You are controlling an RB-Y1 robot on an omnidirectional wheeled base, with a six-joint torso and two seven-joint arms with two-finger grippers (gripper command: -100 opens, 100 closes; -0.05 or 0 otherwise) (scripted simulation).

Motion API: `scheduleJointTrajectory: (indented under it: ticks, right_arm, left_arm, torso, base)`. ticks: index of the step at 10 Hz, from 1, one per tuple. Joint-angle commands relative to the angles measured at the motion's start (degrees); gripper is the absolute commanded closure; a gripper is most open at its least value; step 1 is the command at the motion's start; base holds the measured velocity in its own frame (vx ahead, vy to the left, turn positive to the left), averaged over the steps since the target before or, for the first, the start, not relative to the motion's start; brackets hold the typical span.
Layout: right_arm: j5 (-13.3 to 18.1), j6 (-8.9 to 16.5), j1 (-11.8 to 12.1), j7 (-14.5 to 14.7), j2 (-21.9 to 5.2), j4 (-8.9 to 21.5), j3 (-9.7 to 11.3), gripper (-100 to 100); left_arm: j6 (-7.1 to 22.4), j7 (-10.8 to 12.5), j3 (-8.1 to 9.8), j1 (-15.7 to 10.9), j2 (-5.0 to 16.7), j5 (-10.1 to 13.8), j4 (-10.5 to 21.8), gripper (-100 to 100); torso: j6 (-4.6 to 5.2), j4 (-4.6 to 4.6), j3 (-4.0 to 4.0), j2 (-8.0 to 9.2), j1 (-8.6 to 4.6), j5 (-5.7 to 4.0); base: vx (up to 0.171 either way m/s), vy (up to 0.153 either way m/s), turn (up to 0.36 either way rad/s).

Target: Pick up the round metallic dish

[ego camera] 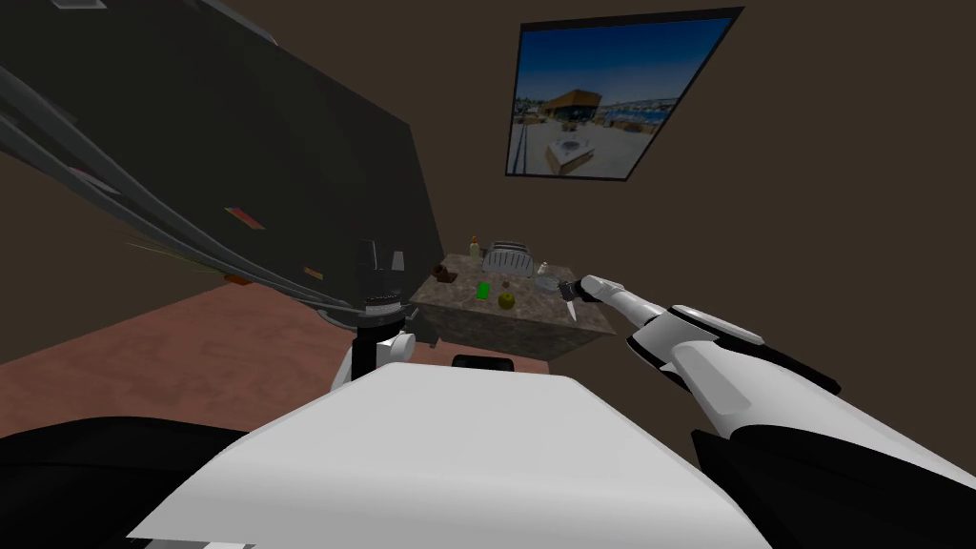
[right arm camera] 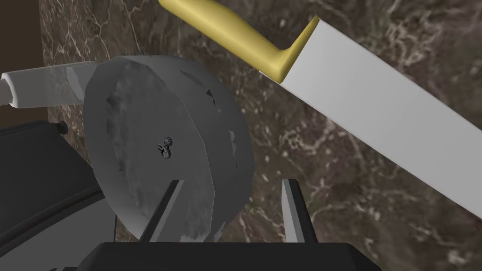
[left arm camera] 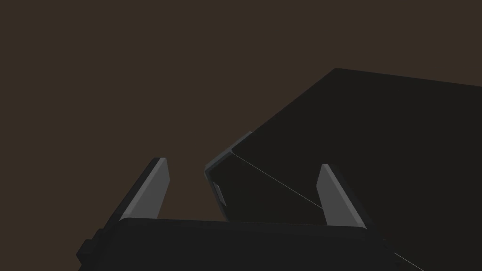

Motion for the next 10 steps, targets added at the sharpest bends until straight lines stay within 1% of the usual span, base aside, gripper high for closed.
scheduleJointTrajectory:
  ticks: [1, 4, 5, 6, 7, 8, 9, 10]
  right_arm:
    - [0.0, 0.0, 0.0, 0.0, 0.0, 0.0, 0.0, 100]
    - [0.0, 0.0, 0.0, 0.0, 0.0, 0.0, 0.0, 100]
    - [0.0, 0.0, 0.0, 0.0, 0.0, 0.0, 0.0, 0]
    - [-1.2, 2.0, 0.2, 0.7, -0.4, 0.6, -1.9, -100]
    - [-1.7, 2.7, 0.3, 1.0, -0.5, 0.8, -2.5, -100]
    - [-1.7, 2.7, 0.3, 1.0, -0.5, 0.8, -2.5, -100]
    - [-2.7, 4.3, 0.4, 1.4, -0.7, 1.3, -4.0, -100]
    - [-3.2, 5.1, 0.5, 1.6, -0.8, 1.6, -4.7, -100]
  left_arm:
    - [0.0, 0.0, 0.00, 0.0, 0.0, 0.0, 0.0, 0]
    - [0.0, 0.0, 0.00, 0.0, 0.0, 0.0, 0.0, 0]
    - [0.0, 0.0, 0.00, 0.0, 0.0, 0.0, 0.0, 0]
    - [0.0, 0.0, 0.00, 0.0, 0.0, 0.0, 0.0, 0]
    - [0.0, 0.0, 0.00, 0.0, 0.0, 0.0, 0.0, 0]
    - [0.0, 0.0, 0.00, 0.0, 0.0, 0.0, 0.0, 0]
    - [0.0, 0.0, 0.00, 0.0, 0.0, 0.0, 0.0, 0]
    - [0.0, 0.0, 0.00, 0.0, 0.0, 0.0, 0.0, 0]
  torso:
    - [0.00, 0.00, 0.00, 0.00, 0.00, 0.00]
    - [0.00, 0.02, 0.04, 0.06, 0.02, 0.01]
    - [0.00, 0.02, 0.04, 0.06, 0.02, 0.01]
    - [0.00, 0.02, 0.04, 0.06, 0.02, 0.01]
    - [0.07, 0.03, 0.06, 0.09, 0.04, 0.01]
    - [0.02, 0.03, 0.07, 0.11, 0.10, 0.03]
    - [-0.01, 0.03, 0.06, 0.10, 0.10, 0.03]
    - [0.03, 0.03, 0.06, 0.09, 0.08, 0.02]
  base:
    - [0.000, 0.000, 0.000]
    - [0.000, 0.000, 0.000]
    - [0.000, 0.000, 0.000]
    - [-0.001, 0.014, -0.191]
    - [-0.005, 0.031, -0.146]
    - [-0.006, 0.022, -0.025]
    - [-0.003, 0.017, -0.116]
    - [-0.004, 0.028, -0.123]
